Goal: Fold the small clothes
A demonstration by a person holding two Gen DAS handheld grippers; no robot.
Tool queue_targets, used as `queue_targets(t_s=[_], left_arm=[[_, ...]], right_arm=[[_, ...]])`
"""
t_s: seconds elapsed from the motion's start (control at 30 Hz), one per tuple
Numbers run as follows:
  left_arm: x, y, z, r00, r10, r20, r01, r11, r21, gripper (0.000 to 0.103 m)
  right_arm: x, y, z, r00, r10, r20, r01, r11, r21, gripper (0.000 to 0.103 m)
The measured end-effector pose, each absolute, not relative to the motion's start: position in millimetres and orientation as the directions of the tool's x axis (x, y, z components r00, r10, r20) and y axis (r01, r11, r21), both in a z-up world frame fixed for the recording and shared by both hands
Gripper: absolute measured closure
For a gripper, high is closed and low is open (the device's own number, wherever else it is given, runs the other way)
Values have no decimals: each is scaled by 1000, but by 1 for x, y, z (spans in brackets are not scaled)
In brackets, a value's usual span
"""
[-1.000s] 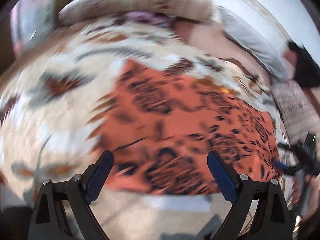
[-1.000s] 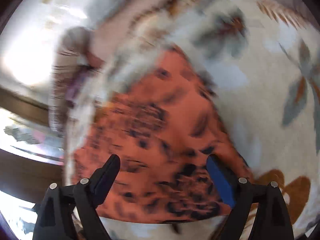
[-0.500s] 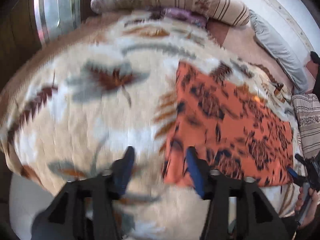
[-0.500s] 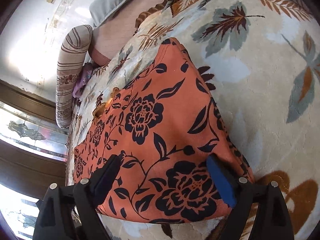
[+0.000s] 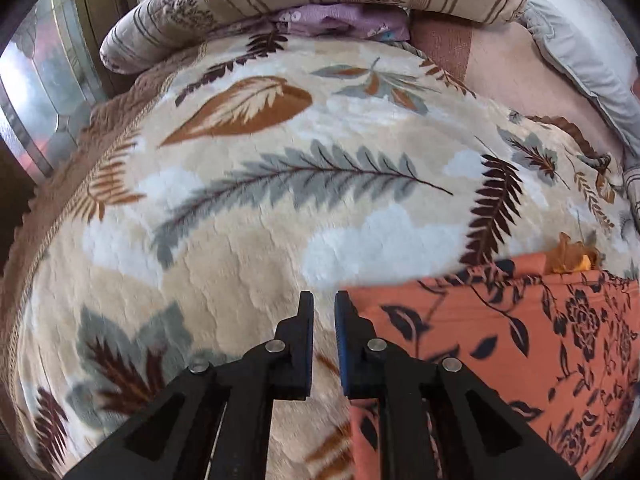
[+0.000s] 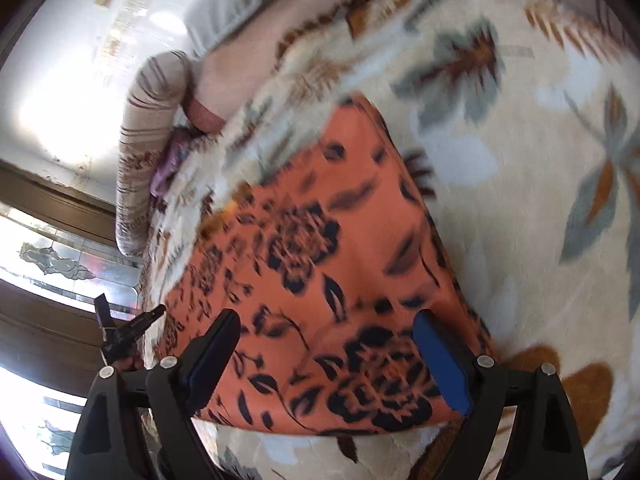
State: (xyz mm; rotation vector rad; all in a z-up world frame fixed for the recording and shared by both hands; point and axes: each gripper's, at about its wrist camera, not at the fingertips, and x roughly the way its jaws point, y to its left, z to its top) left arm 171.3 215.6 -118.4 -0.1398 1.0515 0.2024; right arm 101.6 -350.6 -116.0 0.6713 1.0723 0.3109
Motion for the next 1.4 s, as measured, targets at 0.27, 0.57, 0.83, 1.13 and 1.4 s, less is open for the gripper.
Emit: queue_targets(t_s=[0.27, 0.57, 0.83, 1.13, 1.4], left_arm=[[143, 218, -92, 571, 60, -818, -291, 947, -134, 45], [50, 161, -62, 613, 64, -787, -223, 970, -94, 29], [-9, 131, -70, 595, 41, -803, -233, 965, -123, 29], [-47, 129, -54, 612, 53, -789, -256, 957, -134, 29], [-54, 130, -53, 612, 72, -788, -277, 952, -128, 29]], right_arm=[[227, -365, -149, 502, 557, -662, 138, 704, 697, 13], [127, -383, -107, 644, 483, -593, 126, 698, 705, 12], [54, -330, -142, 460, 647, -608, 26, 675, 738, 12], [41, -342, -135, 548, 647, -530, 75, 593, 801, 12], [22, -346, -123, 606, 568, -557, 105, 638, 763, 11]])
